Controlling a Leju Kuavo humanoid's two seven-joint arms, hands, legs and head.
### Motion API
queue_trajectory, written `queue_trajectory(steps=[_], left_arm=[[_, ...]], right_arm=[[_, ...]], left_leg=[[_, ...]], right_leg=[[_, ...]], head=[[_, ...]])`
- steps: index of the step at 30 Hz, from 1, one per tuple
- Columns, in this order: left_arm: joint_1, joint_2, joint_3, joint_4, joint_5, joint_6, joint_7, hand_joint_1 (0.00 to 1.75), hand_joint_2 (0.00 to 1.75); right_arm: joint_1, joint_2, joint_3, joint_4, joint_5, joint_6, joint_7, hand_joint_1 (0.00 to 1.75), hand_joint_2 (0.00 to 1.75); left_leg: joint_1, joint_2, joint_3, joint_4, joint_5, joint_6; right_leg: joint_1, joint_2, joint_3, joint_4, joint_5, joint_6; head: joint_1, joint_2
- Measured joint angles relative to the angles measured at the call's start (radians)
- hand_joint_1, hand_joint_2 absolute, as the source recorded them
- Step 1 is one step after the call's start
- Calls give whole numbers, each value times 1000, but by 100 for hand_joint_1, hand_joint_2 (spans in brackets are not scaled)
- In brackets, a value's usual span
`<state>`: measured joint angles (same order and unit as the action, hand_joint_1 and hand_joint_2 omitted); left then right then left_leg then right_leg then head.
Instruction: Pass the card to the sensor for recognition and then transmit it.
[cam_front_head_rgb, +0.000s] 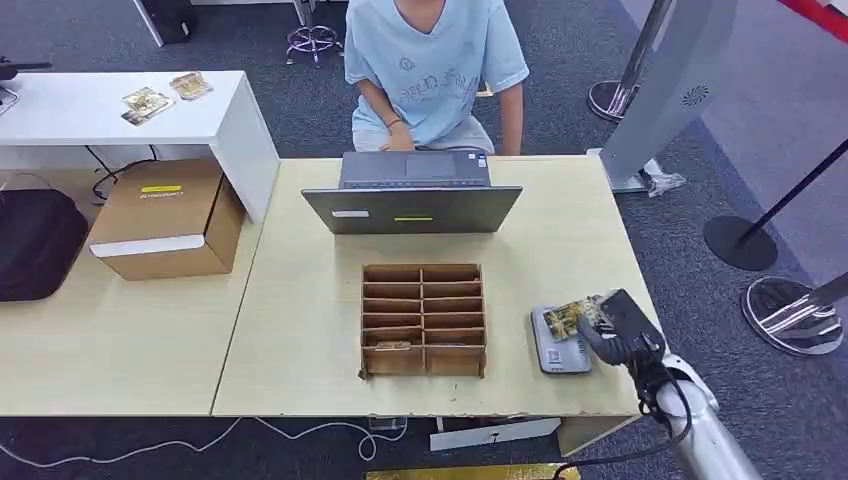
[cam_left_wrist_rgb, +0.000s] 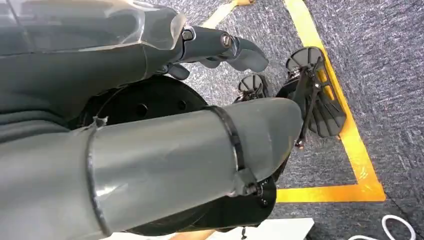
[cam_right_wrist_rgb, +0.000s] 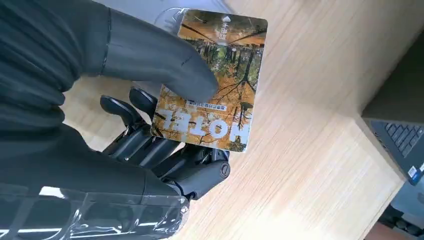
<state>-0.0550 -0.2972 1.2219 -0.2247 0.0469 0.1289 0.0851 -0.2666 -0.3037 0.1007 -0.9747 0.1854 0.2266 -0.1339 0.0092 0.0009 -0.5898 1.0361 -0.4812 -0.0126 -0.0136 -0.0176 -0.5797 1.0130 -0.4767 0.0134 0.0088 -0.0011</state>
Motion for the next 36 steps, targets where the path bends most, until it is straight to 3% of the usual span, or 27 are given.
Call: queue_trajectory(steps=[14,31,36], left_arm=[[0,8,-6,0,-1,-5,9,0,0],[0,14,-8,0,0,-5,9,0,0],[1,15,-12,0,0,-9,12,0,0]], right_arm=[[-3,0,34,30,101,-73,66,175,175],[-8,8,46,36,148,-92,73,175,175],[-8,9,46,35,97,-88,25,175,175]], left_leg=[[0,0,1,0,0,0],[0,1,3,0,0,0],[0,1,3,0,0,0]], right_leg=[[0,0,1,0,0,0],[0,1,3,0,0,0],[0,1,3,0,0,0]], head=[[0,0],[0,0],[0,0]])
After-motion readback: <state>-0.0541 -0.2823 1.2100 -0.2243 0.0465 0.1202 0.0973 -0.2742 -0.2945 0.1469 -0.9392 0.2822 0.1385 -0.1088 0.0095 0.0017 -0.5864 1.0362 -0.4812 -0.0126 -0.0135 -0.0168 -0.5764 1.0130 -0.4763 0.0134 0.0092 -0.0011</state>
